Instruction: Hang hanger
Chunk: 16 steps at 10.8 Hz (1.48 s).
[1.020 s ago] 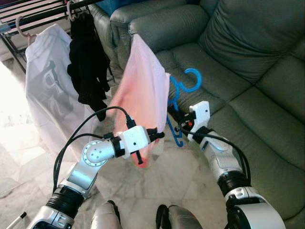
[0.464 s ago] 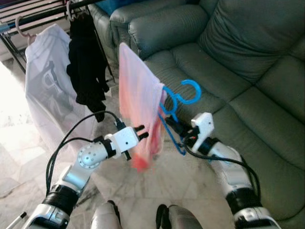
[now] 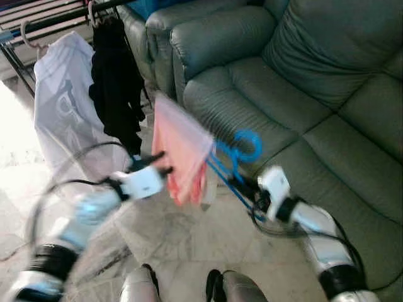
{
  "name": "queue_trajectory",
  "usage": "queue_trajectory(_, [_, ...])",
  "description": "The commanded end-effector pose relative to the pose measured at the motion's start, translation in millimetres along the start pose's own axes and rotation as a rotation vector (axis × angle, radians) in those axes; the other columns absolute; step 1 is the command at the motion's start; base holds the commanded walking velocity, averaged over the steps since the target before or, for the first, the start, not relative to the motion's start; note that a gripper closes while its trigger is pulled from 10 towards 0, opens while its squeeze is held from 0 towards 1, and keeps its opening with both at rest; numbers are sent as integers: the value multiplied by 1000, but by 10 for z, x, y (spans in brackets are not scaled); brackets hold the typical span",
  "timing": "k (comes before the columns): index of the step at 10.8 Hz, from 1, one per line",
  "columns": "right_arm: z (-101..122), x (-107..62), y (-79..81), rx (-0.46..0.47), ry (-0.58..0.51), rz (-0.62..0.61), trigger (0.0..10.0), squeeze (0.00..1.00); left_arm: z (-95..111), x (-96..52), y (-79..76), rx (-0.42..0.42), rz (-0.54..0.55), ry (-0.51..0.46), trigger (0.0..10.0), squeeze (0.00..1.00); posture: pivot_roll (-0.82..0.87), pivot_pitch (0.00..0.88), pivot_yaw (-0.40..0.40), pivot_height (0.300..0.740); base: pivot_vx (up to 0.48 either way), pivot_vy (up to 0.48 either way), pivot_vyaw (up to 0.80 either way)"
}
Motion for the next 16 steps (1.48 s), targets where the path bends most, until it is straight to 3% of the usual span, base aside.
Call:
queue_trajectory(1, [-41, -68, -31, 8, 15, 10, 10000, 0, -52, -77, 9, 43, -10, 14, 10000, 1000, -16, 166, -59, 740, 0, 0, 0])
queue_trajectory(2, [-90, -121, -48, 6, 23, 10, 10000, 0, -129, -137, 29, 59, -8, 42, 10000, 1000, -16, 169, -57, 740, 0, 0, 0])
queue_trajectory(3, [-243, -198, -25, -82, 103, 26, 10000, 0, -220, -192, 62, 100, 24, 77, 10000, 1000, -19, 175, -53, 740, 0, 0, 0])
queue_trajectory(6, [-382, -240, 193, -138, 155, 178, 10000, 0, -241, -149, -159, 75, -56, 67, 10000, 969, -20, 182, -54, 740, 0, 0, 0])
queue_trajectory(7, [-372, -234, 211, -153, 149, 198, 10000, 0, -240, -126, -212, 69, -80, 63, 10000, 12, -26, 188, -53, 740, 0, 0, 0])
queue_trajectory(10, [-310, -186, 329, -192, 111, 333, 10000, 0, -284, -96, -524, 38, -226, 65, 10000, 0, -23, 189, -60, 740, 0, 0, 0])
queue_trajectory(13, [-293, -205, 420, -215, 102, 453, 10000, 0, -316, -64, -497, 49, -229, 72, 10000, 0, -23, 186, -66, 740, 0, 0, 0])
queue_trajectory(16, [-235, -146, 387, -229, 79, 468, 10000, 0, -324, -29, -457, 48, -229, 72, 10000, 0, -21, 183, -74, 740, 0, 0, 0])
Point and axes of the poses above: a point about 5 cm out from each wrist's last joint towards the gripper, its own x axis pointing out of the wrist towards the gripper, its own z axis along the axis of the wrist's last joint, y = z × x, the point moved 6 cm from there along x, pointing out of the wrist towards the gripper, and after that the axes turned 8 degrees about -x, right-handed, at the moved point
